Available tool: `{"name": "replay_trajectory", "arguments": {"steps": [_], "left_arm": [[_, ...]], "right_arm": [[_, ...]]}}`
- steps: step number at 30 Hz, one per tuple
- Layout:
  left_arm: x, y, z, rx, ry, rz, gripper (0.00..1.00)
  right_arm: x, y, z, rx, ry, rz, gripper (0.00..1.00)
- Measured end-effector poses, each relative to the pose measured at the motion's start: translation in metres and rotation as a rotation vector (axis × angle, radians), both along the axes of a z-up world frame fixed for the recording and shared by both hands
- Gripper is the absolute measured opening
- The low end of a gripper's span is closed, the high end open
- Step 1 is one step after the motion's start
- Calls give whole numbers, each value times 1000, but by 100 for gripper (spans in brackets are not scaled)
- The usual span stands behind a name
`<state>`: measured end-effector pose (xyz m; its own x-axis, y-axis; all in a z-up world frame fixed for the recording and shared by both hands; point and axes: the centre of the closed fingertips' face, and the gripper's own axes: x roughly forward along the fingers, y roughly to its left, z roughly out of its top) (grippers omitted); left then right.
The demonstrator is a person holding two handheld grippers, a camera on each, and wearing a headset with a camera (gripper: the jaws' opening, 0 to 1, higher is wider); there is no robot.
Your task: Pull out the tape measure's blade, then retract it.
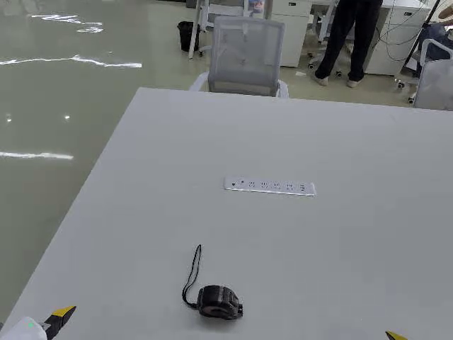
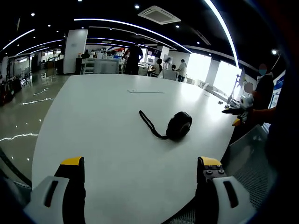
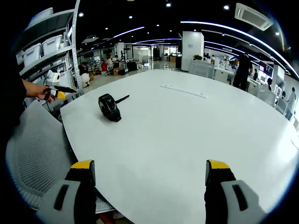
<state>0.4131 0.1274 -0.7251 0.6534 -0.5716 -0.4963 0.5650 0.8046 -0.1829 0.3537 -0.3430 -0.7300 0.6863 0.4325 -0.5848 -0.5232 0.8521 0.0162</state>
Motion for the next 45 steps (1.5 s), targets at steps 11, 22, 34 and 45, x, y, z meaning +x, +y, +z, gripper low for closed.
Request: {"name": "replay_trajectory", "arguments": {"steps": [11,22,34,45], "left_arm": [[-1,4,3,-5,3,6,99],[0,-2,4,-11,0,-9,99],[1,-7,6,-12,-3,-17,99],[-1,-6,4,-9,-3,-12,99]], "right_arm": [[-10,-7,-5,8,9,-33,100],[-11,-10,-7,-20,10,-14,100],[-13,-14,-8,-24,13,-24,100],[-14,-15,-5,-18,10,-29,100]]}}
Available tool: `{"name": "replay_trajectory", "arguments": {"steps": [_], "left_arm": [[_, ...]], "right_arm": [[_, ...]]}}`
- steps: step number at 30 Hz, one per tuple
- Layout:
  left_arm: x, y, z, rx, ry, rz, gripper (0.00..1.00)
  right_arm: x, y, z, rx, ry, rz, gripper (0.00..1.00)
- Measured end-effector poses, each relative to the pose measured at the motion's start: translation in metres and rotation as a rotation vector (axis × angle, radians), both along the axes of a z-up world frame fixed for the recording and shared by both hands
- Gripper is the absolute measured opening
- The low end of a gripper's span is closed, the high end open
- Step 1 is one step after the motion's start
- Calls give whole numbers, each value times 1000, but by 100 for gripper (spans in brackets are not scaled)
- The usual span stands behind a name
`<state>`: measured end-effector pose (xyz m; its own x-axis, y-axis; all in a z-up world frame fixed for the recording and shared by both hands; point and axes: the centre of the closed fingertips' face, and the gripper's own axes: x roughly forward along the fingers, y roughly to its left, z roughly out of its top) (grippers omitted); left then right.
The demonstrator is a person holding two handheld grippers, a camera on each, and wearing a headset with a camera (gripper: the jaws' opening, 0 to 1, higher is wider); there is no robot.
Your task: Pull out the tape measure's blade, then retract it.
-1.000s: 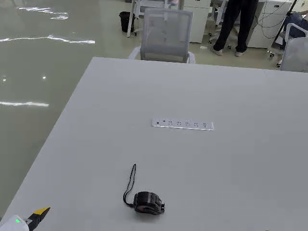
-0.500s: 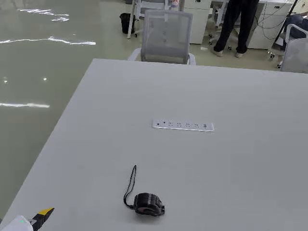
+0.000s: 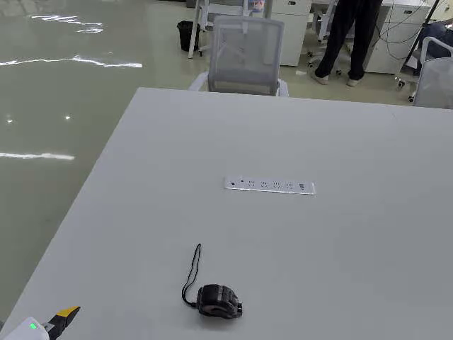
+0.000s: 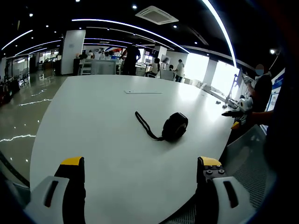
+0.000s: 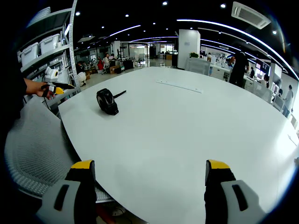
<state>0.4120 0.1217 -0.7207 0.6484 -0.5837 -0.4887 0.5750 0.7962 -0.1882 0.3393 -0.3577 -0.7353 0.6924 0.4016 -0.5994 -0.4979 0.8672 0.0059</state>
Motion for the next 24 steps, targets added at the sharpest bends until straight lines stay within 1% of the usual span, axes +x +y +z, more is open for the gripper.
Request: {"name": "replay_trajectory", "arguments": {"steps": [11,12,14,21,24], "left_arm": [[1,0,3,2,-4,-4,99],[1,0,4,2,-5,-4,99],[2,1,3,3,-4,-4,99],[3,1,4,3,-5,-7,99],[4,0,5,5,-5,-11,99]], "right_arm": [[-1,-3,-4,-4,0,2,100],[-1,-2,-1,-4,1,1,100],[-2,-1,0,-3,0,1,100],[-5,-1,-3,-3,8,5,100],[-5,-1,-2,-4,7,5,100]]}}
